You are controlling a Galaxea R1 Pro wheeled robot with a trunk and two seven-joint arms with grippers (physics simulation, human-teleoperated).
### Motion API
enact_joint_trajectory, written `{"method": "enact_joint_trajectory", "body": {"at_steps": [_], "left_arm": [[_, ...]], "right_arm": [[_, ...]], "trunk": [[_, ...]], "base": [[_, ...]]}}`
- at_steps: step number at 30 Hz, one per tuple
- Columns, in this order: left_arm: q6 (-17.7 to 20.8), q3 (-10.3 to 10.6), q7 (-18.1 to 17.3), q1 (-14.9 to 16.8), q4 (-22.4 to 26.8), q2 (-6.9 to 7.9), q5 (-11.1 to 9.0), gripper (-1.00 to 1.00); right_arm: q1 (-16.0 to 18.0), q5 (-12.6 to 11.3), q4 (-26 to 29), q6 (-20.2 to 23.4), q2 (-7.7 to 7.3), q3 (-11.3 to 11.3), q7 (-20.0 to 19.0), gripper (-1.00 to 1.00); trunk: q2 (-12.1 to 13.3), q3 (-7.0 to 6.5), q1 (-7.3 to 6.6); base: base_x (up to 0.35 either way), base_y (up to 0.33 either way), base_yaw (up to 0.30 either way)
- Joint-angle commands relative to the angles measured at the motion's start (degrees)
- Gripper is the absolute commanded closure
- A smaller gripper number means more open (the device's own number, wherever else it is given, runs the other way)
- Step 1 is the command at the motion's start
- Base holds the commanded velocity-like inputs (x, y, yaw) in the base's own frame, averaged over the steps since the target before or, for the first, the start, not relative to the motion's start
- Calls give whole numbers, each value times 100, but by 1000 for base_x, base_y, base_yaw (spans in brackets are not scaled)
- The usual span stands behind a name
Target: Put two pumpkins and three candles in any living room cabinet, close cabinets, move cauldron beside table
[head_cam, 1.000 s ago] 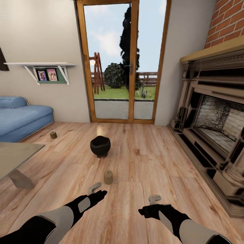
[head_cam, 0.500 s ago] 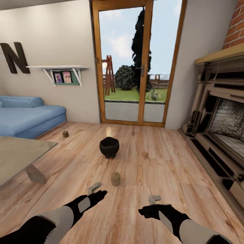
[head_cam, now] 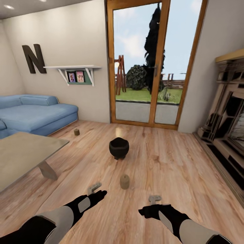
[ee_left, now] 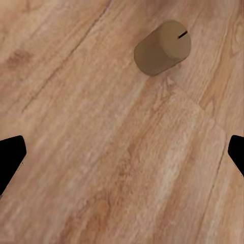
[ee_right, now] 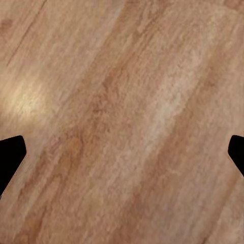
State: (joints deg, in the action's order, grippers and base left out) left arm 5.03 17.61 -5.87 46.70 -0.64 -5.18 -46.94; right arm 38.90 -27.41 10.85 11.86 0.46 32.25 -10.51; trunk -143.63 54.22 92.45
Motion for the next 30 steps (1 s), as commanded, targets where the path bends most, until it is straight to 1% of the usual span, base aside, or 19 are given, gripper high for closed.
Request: {"method": "enact_joint_trajectory", "body": {"at_steps": [1, 9, 17, 23, 26, 28, 30], "left_arm": [[16, 42, -19, 5, -7, -1, -61, -100], [16, 41, -19, 5, -7, -1, -58, -100], [16, 41, -19, 5, -7, -1, -59, -100], [-17, 42, -19, 5, -7, -1, -57, -100], [-172, 42, -24, 5, -7, -1, -58, -100], [-405, 42, -33, 5, -7, -6, -60, -100], [-470, 42, -38, 5, -2, -8, -60, -100]], "right_arm": [[3, -25, 5, 25, -2, 18, -5, -100], [3, -27, 5, 13, -1, 18, 8, -100], [3, -26, -4, 10, 3, 16, 14, -100], [-2, -29, -4, -3, 6, 12, 14, -100], [-4, -34, -4, -6, 6, 10, 13, -100], [-5, -36, -4, -3, 6, 9, 13, -100], [-5, -35, -4, -1, 5, 9, 13, -100]], "trunk": [[-2, 7, 2], [-2, 12, 2], [-2, 12, 2], [-2, 12, 2], [-2, 12, 2], [-2, 12, 2], [-2, 12, 2]], "base": [[323, 0, 58], [330, -15, 18], [326, -85, 1], [183, -62, 0], [48, -17, 0], [17, -6, 0], [6, -2, 0]]}}
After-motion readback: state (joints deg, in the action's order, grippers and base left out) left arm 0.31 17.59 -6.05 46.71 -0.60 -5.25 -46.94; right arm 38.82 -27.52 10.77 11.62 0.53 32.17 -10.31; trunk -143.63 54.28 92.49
